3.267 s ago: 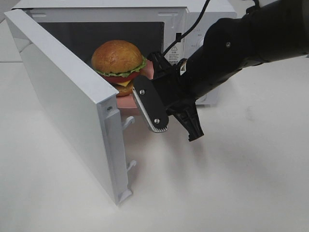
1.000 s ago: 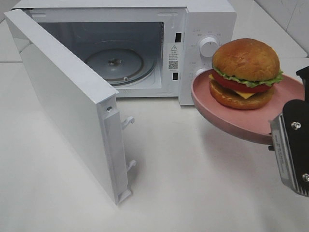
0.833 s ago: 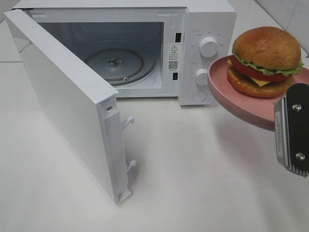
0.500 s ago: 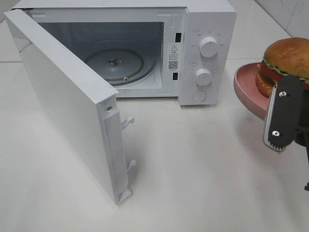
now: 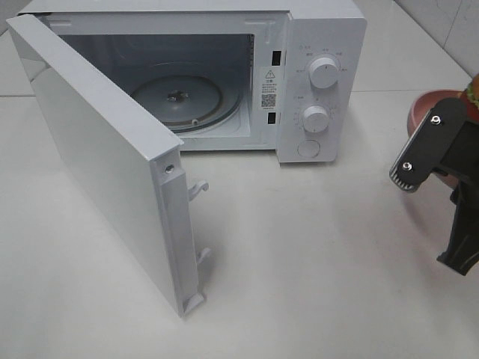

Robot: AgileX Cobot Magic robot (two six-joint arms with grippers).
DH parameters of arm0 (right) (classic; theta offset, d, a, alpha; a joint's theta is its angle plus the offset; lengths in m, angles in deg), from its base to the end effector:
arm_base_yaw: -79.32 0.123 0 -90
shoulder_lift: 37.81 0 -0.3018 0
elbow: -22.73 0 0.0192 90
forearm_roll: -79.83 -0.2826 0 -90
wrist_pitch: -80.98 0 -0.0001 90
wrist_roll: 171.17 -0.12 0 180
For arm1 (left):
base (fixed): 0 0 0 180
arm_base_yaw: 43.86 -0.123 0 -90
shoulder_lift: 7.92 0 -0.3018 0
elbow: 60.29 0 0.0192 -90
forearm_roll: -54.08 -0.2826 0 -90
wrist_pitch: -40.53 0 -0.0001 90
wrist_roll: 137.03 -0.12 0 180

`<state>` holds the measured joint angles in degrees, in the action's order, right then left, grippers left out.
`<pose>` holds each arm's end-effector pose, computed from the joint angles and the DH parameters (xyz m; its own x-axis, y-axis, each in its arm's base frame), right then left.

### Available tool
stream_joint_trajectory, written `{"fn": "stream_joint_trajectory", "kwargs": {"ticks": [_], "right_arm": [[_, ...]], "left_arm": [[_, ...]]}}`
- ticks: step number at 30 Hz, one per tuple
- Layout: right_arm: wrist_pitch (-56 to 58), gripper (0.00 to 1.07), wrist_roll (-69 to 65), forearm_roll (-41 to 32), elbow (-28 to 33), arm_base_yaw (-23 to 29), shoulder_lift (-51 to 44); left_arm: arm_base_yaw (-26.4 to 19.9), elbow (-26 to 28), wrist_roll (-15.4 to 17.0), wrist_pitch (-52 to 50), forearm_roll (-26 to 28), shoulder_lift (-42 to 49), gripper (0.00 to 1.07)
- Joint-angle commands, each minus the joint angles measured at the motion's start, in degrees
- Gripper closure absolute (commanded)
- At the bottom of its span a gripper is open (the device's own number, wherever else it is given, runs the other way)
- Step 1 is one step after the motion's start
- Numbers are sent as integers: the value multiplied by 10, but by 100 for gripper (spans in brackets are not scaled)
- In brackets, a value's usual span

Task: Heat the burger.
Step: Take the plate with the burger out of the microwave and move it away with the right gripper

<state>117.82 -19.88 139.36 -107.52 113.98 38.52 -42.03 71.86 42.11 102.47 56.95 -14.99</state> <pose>0.2199 0.0766 0.1793 -0.5170 -0.7968 -0.3126 -0.5216 0.5829 -0.6230 0.0275 -0.0062 0.2841 -0.4517 0.0059 -0.8921 0.0674 0.9973 -0.0276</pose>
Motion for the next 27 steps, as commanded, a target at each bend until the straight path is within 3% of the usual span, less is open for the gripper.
{"fn": "stream_joint_trajectory", "kwargs": {"ticks": [1, 18, 27], "right_arm": [[65, 107, -63, 42, -4, -1, 4], [210, 107, -150, -23, -4, -1, 9], [213, 107, -219, -40, -4, -1, 97]], "left_arm": [[-2, -2, 3, -7, 1, 3, 6], [-2, -2, 3, -7, 1, 3, 6], [-2, -2, 3, -7, 1, 3, 6]]}}
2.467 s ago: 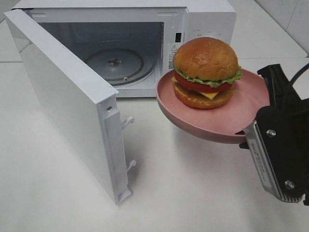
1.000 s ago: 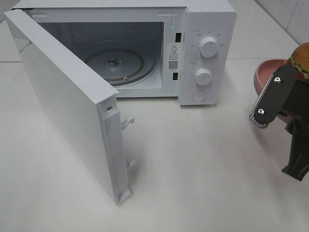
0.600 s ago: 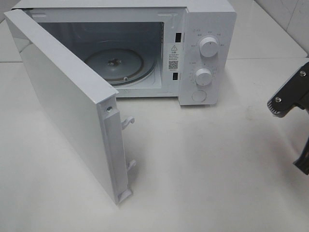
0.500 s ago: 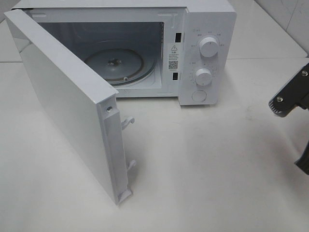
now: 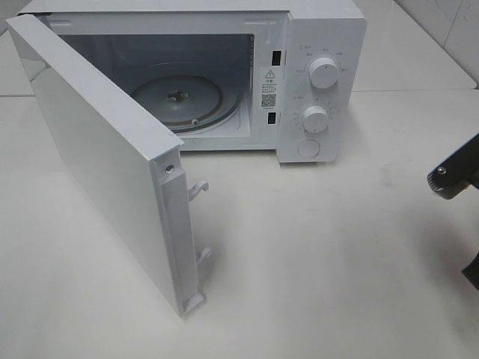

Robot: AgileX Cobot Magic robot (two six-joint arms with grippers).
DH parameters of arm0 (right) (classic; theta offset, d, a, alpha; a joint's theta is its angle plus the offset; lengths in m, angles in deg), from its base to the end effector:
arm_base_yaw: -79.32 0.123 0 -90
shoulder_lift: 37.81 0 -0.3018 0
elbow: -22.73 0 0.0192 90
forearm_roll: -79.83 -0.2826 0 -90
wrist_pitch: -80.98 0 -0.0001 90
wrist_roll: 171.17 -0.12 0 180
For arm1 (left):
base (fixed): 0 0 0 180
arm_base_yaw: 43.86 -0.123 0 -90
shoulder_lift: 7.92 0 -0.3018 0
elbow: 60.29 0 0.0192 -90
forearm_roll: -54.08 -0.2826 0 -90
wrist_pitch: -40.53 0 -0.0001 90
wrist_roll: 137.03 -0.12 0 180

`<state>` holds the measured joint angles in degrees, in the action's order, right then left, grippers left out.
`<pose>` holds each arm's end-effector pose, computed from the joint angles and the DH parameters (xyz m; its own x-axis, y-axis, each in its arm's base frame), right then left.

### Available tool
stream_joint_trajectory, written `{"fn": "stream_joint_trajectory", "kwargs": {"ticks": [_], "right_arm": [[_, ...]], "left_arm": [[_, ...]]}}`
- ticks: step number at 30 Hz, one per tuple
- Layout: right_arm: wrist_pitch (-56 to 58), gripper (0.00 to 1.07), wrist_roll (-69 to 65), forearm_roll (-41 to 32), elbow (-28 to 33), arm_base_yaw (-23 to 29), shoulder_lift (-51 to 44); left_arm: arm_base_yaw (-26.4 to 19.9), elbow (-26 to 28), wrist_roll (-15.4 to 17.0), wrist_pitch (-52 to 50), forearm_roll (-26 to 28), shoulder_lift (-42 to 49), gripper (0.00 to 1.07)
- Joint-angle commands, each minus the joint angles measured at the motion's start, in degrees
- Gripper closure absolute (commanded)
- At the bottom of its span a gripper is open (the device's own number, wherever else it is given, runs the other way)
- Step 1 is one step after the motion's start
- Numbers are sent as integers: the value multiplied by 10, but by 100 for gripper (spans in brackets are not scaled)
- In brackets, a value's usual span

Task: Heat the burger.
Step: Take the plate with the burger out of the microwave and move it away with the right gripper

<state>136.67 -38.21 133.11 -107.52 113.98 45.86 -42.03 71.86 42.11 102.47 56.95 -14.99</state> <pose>0.2044 0.0447 0.1532 -0.8715 -0.4450 -0.2060 -0.2280 0.7397 -0.6331 0.0275 -0.0062 0.2841 -0.4517 0.0059 -0.8921 0.0674 0.9973 -0.0276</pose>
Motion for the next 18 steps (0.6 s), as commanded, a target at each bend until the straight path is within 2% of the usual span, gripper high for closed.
{"fn": "stream_joint_trajectory", "kwargs": {"ticks": [1, 18], "right_arm": [[25, 107, -36, 23, -4, -1, 24], [-68, 107, -185, 27, -4, -1, 191]], "left_arm": [[-2, -2, 3, -7, 1, 3, 6], [-2, -2, 3, -7, 1, 3, 6]]}}
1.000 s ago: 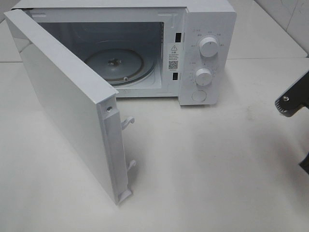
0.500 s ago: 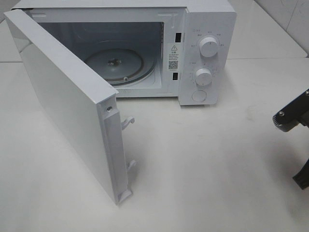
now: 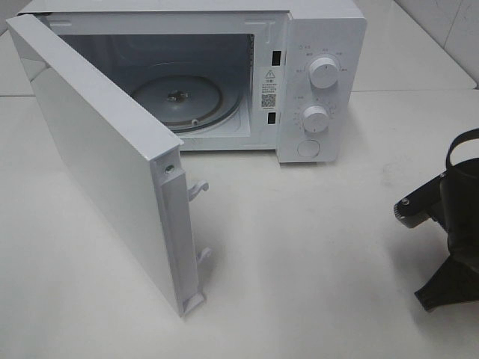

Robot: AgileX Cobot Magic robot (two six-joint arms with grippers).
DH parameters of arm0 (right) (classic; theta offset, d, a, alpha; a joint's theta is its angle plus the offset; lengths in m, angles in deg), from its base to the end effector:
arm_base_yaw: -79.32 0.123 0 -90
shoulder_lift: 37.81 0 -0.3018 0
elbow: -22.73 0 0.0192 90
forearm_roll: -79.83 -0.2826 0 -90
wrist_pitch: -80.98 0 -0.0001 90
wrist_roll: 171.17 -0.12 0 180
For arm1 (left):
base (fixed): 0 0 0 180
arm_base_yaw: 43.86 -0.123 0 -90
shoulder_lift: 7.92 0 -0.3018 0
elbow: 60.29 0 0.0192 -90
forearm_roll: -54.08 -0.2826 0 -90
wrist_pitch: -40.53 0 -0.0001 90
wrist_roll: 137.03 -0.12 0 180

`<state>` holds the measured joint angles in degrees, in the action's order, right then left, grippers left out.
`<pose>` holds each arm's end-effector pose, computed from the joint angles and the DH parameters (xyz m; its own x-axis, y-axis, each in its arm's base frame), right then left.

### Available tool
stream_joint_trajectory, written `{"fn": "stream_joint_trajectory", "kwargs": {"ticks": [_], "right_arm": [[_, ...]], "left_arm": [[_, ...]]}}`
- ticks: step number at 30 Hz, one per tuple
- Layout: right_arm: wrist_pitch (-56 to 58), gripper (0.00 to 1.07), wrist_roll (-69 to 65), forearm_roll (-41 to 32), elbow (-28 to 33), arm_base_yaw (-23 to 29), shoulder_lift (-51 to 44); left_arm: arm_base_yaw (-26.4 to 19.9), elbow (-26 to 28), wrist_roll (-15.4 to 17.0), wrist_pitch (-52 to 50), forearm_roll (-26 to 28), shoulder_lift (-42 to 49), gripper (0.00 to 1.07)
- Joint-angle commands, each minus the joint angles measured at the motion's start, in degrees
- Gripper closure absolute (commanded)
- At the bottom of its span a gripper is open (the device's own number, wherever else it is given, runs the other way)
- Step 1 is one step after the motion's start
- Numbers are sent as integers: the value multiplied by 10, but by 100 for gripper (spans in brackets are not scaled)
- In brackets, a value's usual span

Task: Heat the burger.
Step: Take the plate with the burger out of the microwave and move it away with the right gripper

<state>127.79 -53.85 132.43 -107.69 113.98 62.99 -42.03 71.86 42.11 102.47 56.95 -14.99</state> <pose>0.2100 0.0606 0.0857 -0.9421 -0.2987 -0.1522 -0.1665 0.8110 -0.5608 0.0275 -0.0062 0.2841 -0.4517 0.0059 -0.8921 0.0674 0.9973 -0.0276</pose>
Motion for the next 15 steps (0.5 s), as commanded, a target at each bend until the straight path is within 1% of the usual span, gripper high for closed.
{"fn": "stream_joint_trajectory", "kwargs": {"ticks": [1, 10, 15], "right_arm": [[18, 107, -48, 45, -2, -1, 34], [16, 105, -72, 71, -2, -1, 76], [-10, 100, -72, 69, -2, -1, 93]], "left_arm": [[-2, -2, 3, -7, 1, 3, 6], [-2, -2, 3, -7, 1, 3, 6], [-2, -2, 3, -7, 1, 3, 6]]}}
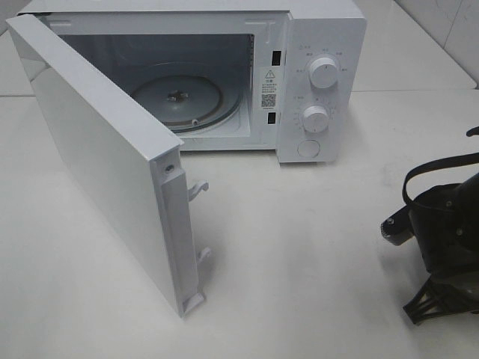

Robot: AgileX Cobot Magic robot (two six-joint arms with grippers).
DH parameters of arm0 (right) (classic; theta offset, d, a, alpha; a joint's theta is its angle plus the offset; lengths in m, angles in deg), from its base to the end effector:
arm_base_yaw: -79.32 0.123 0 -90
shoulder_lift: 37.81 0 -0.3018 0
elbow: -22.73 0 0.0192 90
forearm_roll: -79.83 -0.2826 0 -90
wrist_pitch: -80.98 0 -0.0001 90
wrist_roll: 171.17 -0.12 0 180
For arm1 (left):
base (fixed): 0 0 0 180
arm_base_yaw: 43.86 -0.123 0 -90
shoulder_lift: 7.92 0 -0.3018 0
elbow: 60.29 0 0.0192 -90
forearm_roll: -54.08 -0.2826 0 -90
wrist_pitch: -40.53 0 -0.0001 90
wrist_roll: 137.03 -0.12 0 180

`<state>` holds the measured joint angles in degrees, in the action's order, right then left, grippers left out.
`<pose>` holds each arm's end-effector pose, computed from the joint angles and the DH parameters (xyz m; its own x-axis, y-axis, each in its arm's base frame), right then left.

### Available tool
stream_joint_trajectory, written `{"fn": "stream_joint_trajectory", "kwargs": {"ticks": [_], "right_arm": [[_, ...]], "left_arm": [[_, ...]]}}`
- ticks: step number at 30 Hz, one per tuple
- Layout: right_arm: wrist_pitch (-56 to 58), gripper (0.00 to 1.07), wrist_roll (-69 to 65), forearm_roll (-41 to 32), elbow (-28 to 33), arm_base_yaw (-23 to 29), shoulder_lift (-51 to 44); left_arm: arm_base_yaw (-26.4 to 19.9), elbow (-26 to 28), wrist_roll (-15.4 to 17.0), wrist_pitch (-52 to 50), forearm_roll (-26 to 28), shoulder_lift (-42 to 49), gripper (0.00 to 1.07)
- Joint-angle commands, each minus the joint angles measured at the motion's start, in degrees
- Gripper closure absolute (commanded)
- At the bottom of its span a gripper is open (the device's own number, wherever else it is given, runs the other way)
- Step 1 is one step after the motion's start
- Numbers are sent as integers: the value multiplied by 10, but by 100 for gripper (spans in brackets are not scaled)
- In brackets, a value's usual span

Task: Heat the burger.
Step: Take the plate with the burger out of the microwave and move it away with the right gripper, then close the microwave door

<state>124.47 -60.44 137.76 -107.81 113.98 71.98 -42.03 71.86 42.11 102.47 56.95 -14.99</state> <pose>0.2126 0.0618 0.0526 -0.9441 -0.3136 -0.1013 -0.1999 0.7893 -0.5806 0.0275 -0.0062 0.2841 -0.4517 0.0059 -0.8921 0.0674 0.9973 -0.0276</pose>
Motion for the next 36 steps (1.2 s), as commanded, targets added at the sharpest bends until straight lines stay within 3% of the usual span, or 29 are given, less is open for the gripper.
{"fn": "stream_joint_trajectory", "kwargs": {"ticks": [1, 5, 7, 10, 12, 15, 17, 24, 28, 36], "right_arm": [[22, 98, -6, 13, -1, -1, 3], [25, 87, 16, -14, -13, -1, -8], [25, 75, 48, -38, -26, 1, -34], [25, 72, 58, -45, -30, 4, -44], [25, 58, 121, -101, -50, 6, -98], [25, 55, 135, -116, -56, 6, -110], [25, 48, 213, -186, -80, 6, -172], [25, 38, 354, -305, -120, 6, -258], [29, 30, 456, -409, -146, 6, -326], [63, 31, 543, -508, -152, 6, -428]], "left_arm": [[-2, -2, 3, -7, 1, 3, 6], [-2, -2, 3, -7, 1, 3, 6], [-2, -2, 3, -7, 1, 3, 6], [-2, -2, 3, -7, 1, 3, 6], [-2, -2, 3, -7, 1, 3, 6], [-2, -2, 3, -7, 1, 3, 6], [-2, -2, 3, -7, 1, 3, 6], [-2, -2, 3, -7, 1, 3, 6], [-2, -2, 3, -7, 1, 3, 6], [-2, -2, 3, -7, 1, 3, 6]]}}
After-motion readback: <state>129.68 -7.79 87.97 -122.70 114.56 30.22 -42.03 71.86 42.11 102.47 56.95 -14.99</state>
